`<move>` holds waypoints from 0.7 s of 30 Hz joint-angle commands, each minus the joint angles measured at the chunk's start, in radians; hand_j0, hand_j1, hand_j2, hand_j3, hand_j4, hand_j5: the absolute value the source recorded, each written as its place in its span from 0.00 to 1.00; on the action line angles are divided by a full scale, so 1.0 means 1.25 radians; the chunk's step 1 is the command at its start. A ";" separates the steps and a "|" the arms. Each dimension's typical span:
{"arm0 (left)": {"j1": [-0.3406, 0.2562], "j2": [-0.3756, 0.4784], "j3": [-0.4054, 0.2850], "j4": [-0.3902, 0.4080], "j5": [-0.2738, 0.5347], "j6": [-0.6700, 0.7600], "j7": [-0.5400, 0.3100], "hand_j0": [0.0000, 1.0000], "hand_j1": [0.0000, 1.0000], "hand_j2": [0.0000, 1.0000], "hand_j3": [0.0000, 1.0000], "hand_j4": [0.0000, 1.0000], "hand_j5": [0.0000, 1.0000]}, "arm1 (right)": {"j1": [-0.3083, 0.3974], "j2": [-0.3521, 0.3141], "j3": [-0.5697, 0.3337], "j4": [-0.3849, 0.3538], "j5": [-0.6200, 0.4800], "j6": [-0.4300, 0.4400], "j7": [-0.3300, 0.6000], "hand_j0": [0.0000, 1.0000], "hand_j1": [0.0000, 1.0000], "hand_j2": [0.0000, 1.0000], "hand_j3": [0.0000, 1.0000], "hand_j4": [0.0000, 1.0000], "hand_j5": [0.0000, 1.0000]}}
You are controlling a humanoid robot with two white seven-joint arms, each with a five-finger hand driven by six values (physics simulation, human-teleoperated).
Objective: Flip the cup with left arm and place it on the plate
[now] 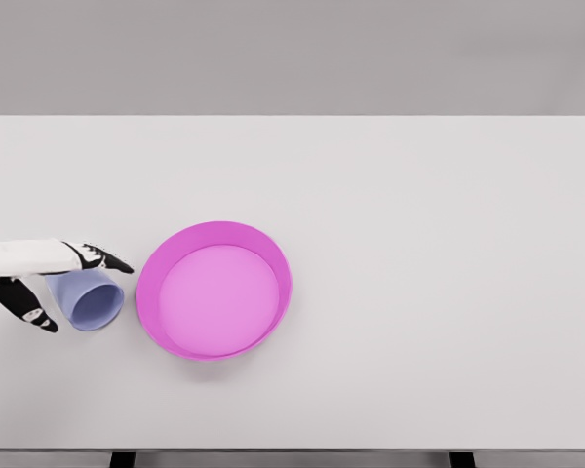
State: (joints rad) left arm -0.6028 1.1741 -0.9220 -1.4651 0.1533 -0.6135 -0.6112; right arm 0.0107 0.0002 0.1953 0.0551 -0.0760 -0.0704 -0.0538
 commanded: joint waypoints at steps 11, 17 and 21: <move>0.005 -0.004 0.006 0.004 -0.007 0.002 0.000 0.61 0.61 0.61 0.61 0.61 0.61 | 0.000 0.000 0.000 0.000 -0.001 0.000 0.000 1.00 1.00 1.00 1.00 1.00 1.00; 0.006 0.004 0.006 -0.001 -0.007 0.002 0.000 0.58 0.58 0.58 0.58 0.58 0.58 | 0.000 0.000 0.000 0.000 -0.001 0.000 0.000 1.00 1.00 1.00 1.00 1.00 1.00; 0.009 0.008 0.028 -0.034 0.006 0.002 0.000 0.57 0.57 0.57 0.57 0.57 0.57 | 0.000 0.000 0.001 0.000 -0.001 0.000 0.000 1.00 1.00 1.00 1.00 1.00 1.00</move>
State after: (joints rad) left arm -0.5875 1.1799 -0.8984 -1.4890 0.1487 -0.6132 -0.6107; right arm 0.0107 0.0001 0.1957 0.0551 -0.0762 -0.0704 -0.0538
